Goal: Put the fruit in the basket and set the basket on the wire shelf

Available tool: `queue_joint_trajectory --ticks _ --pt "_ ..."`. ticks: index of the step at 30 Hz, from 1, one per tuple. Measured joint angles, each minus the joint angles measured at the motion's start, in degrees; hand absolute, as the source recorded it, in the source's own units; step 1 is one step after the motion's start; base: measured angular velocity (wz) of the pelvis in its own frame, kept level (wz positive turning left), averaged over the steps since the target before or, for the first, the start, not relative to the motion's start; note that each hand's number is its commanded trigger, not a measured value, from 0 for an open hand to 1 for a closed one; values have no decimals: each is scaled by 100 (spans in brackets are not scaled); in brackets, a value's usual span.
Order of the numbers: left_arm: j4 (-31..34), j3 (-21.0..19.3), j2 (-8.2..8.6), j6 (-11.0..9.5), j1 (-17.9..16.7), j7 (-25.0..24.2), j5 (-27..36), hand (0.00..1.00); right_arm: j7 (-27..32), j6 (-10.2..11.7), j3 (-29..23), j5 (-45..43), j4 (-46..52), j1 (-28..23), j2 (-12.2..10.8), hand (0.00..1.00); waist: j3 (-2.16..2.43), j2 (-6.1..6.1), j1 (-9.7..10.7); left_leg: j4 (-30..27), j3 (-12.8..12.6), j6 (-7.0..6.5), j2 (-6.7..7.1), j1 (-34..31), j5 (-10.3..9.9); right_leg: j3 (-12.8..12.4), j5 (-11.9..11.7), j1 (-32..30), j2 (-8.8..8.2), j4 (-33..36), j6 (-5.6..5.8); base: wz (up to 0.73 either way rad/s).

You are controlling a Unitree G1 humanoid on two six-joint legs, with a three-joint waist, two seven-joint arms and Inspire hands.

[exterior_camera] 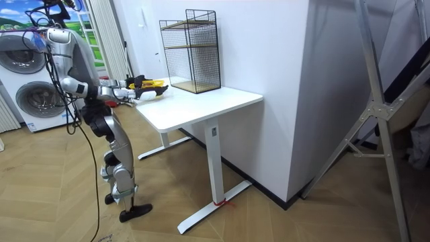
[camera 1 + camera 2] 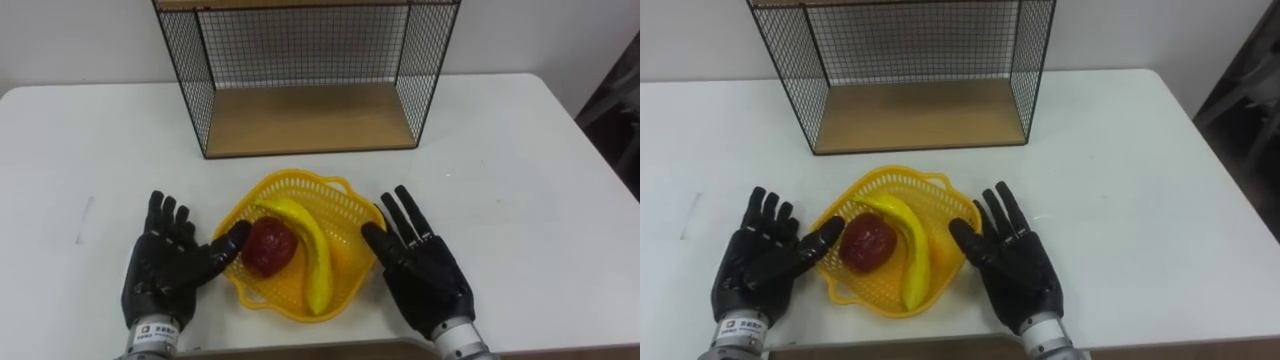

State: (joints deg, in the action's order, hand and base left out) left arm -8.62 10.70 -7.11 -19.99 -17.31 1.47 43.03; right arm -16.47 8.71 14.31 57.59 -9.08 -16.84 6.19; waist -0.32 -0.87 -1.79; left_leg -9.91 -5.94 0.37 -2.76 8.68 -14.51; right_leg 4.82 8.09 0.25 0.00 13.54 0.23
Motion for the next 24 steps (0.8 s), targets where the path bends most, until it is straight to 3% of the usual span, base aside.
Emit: queue_joint_trajectory --ticks 2,10,17,24 --pt "26 15 -9 -1 -5 0 -3 0 2 0 20 -410 0 0 22 0 -20 36 1 -1 0 0 0 0 0 -6 0 1 3 -2 0 0" --pt "75 119 -63 -2 -3 9 -307 0 148 1 78 -1700 103 25 -3 0 -17 47 14 -6 0 -1 8 -37 0 -9 -1 -30 -4 -2 1 0" --pt "146 427 -48 -3 48 9 -335 0 660 10 330 -2636 107 436 11 0 -25 45 69 -39 18 -10 6 -129 8 -2 -2 -105 -6 15 -1 0" --pt "149 651 -65 71 164 11 -332 0 1042 47 480 -2867 106 561 13 0 -36 98 140 -93 17 -11 12 -162 7 6 -1 -104 -18 9 1 0"
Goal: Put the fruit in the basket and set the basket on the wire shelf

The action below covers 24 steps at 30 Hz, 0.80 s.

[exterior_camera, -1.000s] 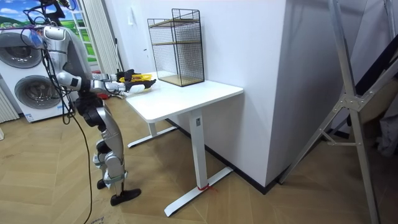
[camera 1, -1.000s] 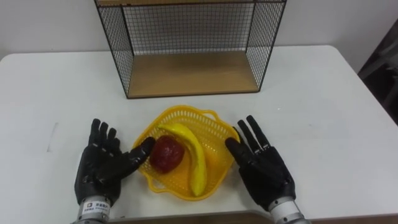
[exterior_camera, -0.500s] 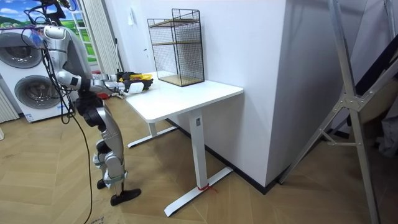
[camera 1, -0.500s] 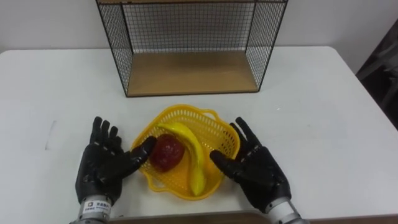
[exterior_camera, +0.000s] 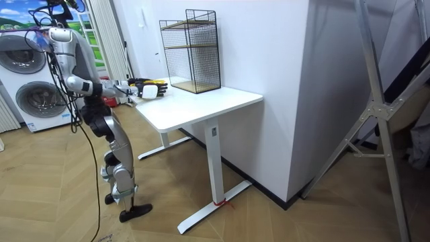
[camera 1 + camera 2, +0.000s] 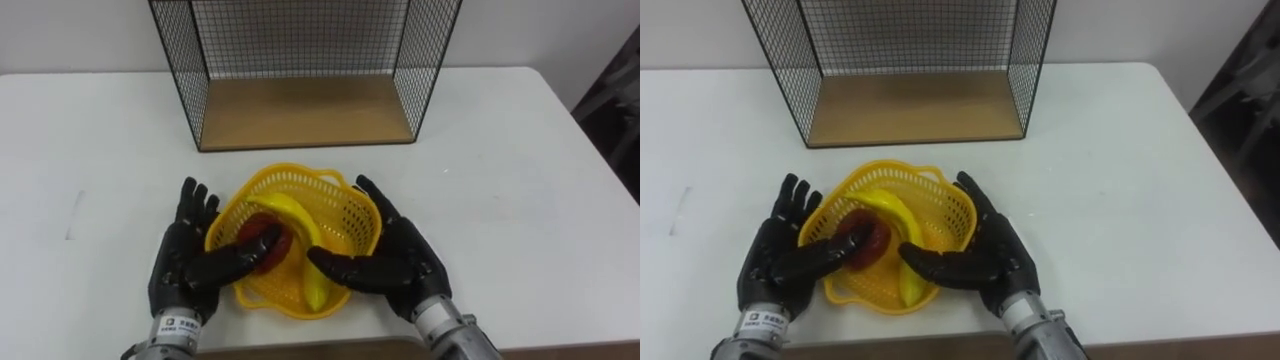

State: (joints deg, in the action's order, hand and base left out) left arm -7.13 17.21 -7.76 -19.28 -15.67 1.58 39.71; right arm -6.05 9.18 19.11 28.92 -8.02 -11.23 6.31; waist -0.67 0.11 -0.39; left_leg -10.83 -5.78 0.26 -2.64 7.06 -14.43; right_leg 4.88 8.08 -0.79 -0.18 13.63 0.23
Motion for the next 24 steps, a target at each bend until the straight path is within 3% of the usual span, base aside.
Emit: queue_joint_trajectory --ticks 8,16,24 --pt "50 253 7 120 74 -3 -55 0 375 11 -20 -44 -1 188 37 0 -1 -35 25 -10 24 0 -1 -42 0 -4 -2 -37 9 10 -1 0" --pt "50 335 32 129 86 -6 -68 0 615 11 -29 -235 -2 508 13 0 -2 -31 37 -13 21 -1 1 -19 1 -14 -2 -17 5 15 -1 0" --pt "50 337 81 279 162 -1 -65 0 782 11 -27 -214 -2 573 -16 0 -25 -5 108 -8 5 -1 1 48 1 -23 0 49 5 7 2 0"
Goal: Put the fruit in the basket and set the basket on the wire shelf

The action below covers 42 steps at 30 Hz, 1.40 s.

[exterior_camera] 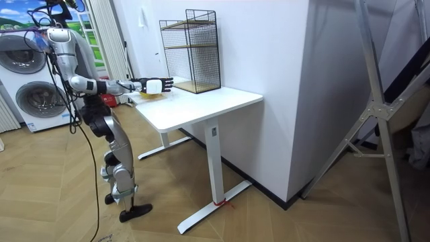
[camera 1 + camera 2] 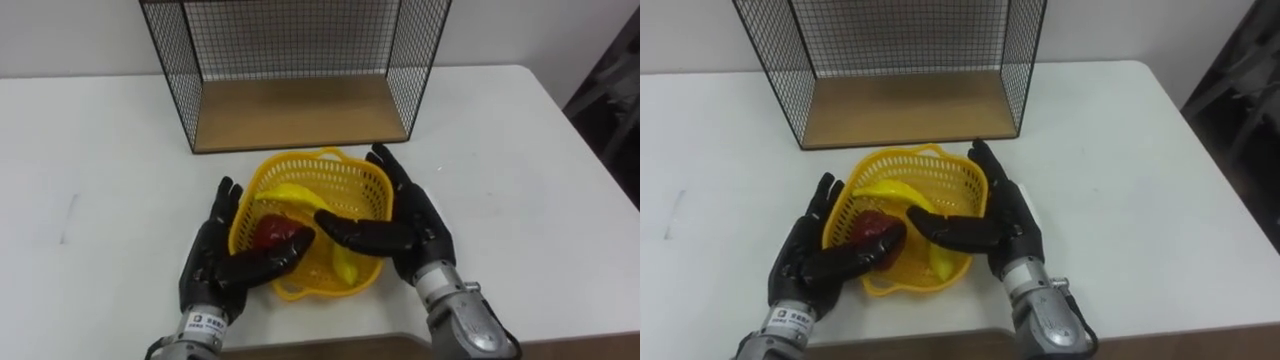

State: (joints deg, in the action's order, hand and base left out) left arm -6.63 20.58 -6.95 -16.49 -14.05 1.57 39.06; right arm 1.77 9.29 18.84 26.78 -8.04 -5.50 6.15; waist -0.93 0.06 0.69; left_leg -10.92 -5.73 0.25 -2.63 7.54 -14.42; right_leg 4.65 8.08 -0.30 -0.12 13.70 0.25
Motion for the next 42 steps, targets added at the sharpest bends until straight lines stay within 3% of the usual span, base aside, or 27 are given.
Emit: queue_joint_trajectory --ticks 10,14,20,30,33,36,39,42 --pt "154 -3 -4 272 524 92 0 0 279 13 -119 122 57 319 4 0 -18 -25 54 9 -69 0 -2 11 0 -75 -1 -73 19 86 -2 -4" --pt "344 -5 3 269 819 187 -17 0 467 188 -167 130 220 434 -2 0 -12 -37 52 5 -71 0 -5 39 0 -75 -3 -56 18 87 -6 -1" --pt "395 -8 122 268 923 264 -105 0 593 340 -172 118 251 591 -23 0 -11 -55 49 -3 -70 0 -7 107 0 -80 -5 -27 20 115 -8 0" --pt "821 -45 122 257 1028 464 -108 0 758 518 -175 214 293 707 -182 0 -4 -39 40 -27 -35 2 -15 120 -2 -31 -13 45 17 106 -22 2" --pt "822 -58 122 257 1027 464 -144 0 758 517 -172 216 346 706 -182 0 11 -4 35 -44 -37 4 -18 103 -3 -21 -11 35 19 116 -26 0" --pt "833 -66 124 257 1028 466 -386 0 756 517 -171 224 377 706 -184 0 57 74 21 -104 -37 26 -43 86 -20 12 0 8 27 139 -43 0" --pt "837 -91 123 257 1027 470 -397 0 756 517 -166 213 405 706 -204 0 57 155 -103 -404 -41 90 -109 54 -142 98 123 -23 55 368 -119 -8" --pt "836 -125 123 257 1024 477 -495 0 742 512 -148 243 398 676 -207 0 11 209 -176 -1665 -28 189 -247 -352 -380 243 432 -102 50 853 -228 -2"
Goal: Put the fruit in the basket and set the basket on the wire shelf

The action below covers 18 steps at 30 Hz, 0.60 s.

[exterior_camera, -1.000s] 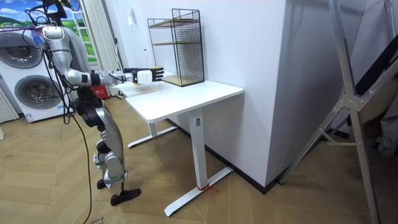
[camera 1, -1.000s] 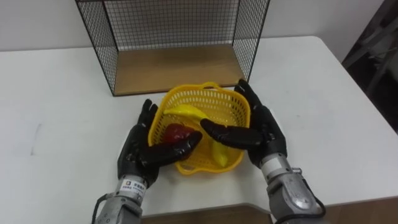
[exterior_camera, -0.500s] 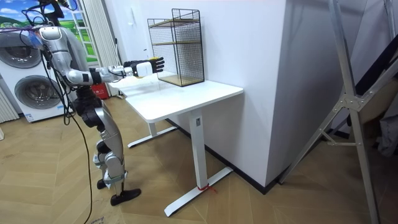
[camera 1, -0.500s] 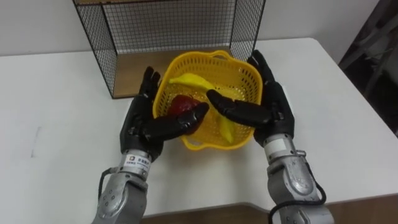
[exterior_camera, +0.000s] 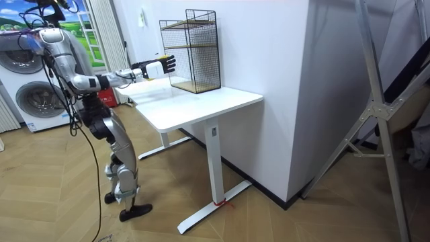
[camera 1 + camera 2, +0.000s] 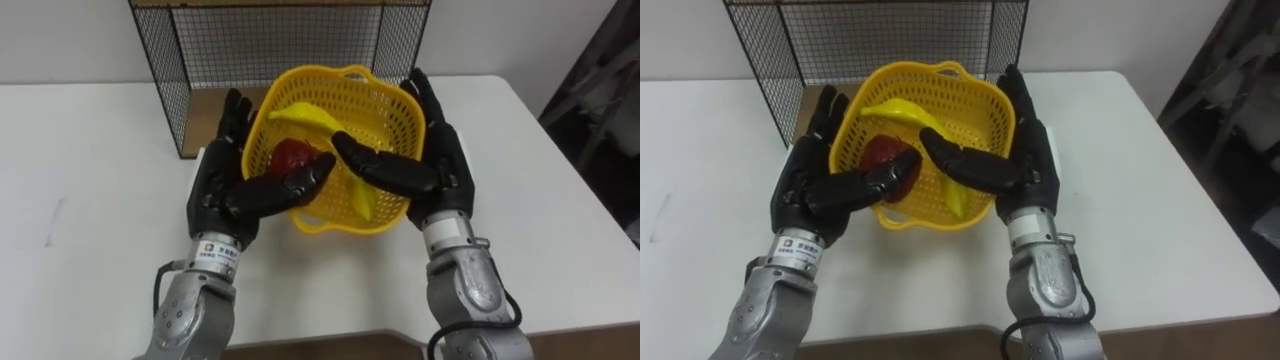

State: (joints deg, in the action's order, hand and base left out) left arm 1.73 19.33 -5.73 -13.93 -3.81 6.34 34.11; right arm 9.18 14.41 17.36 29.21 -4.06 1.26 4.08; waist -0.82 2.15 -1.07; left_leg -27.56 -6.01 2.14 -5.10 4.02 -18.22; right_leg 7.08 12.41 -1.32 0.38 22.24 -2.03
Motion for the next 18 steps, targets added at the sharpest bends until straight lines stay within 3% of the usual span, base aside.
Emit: queue_joint_trajectory --ticks 2,3,5,6,7,8,9,10,11,12,13,14,16,18 --pt "0 2 15 -5 1 15 9 0 -1 4 1 2 2 -6 22 0 -30 -90 -73 -1516 158 6 -218 -594 41 189 269 36 60 269 -144 -6" --pt "0 0 19 -5 1 15 10 0 -1 4 4 7 2 -10 25 0 -42 -124 -80 -1796 205 10 -284 -724 91 192 322 50 80 343 -179 0" --pt "-8 -14 16 -13 -8 16 5 0 -5 -2 22 8 -5 -44 19 0 -57 -129 -100 -2469 369 33 -368 -1052 419 116 485 85 192 539 -303 0" --pt "-9 -24 20 -13 -7 15 -1 0 -13 -4 21 3 -7 -39 14 0 -34 -62 -107 -2532 396 30 -353 -1112 507 69 501 112 204 552 -322 11" --pt "-10 -24 32 -13 -7 14 3 0 -37 -3 11 4 -7 -34 23 0 -26 -40 -94 -2518 445 13 -289 -1239 490 59 529 122 183 520 -392 6" --pt "-12 -8 52 -16 -8 7 10 0 -64 -7 -19 6 -17 -16 39 0 -41 -56 -97 -2262 432 -24 -142 -1406 318 38 509 112 166 474 -422 0" --pt "-12 0 54 -16 -10 7 9 0 -65 -7 -22 7 -35 -16 40 0 -53 -40 -106 -2075 437 -38 -91 -1504 295 12 494 102 162 449 -426 -30" --pt "-11 -13 55 -16 -10 5 1 0 -73 -9 -21 9 -97 -15 38 0 -34 -81 -158 -1539 373 -23 32 -1676 304 -70 485 64 167 440 -431 -47" --pt "-11 -29 57 -16 -9 5 -5 0 -122 -15 -20 9 -190 -14 40 0 -20 -114 -239 -809 349 13 130 -1748 396 -78 480 53 159 447 -422 -50" --pt "-11 -39 59 -16 -10 5 -9 0 -133 -22 -19 9 -232 -14 37 0 -17 -121 -257 -430 368 4 172 -1738 496 -83 498 46 166 452 -429 -36" --pt "-11 -75 57 -16 -15 3 -5 0 -141 -46 -7 10 -274 -24 31 0 -5 -70 -258 -14 373 -87 235 -1742 846 -115 572 76 165 482 -413 -15" --pt "-11 -113 57 -16 -11 3 -6 0 -187 -69 3 0 -264 -23 31 0 70 -14 -224 137 409 -114 314 -1683 980 -127 615 85 143 442 -366 -5" --pt "-11 -103 60 -17 5 3 -19 0 -236 -43 0 1 -190 -16 43 0 51 76 -209 291 451 -182 387 -1589 1201 -127 600 171 123 312 -361 2" --pt "-12 -100 61 -10 11 3 -62 0 -301 1 2 26 -188 -11 32 0 39 90 -207 211 446 -224 405 -1566 1162 -129 595 263 104 203 -349 0"
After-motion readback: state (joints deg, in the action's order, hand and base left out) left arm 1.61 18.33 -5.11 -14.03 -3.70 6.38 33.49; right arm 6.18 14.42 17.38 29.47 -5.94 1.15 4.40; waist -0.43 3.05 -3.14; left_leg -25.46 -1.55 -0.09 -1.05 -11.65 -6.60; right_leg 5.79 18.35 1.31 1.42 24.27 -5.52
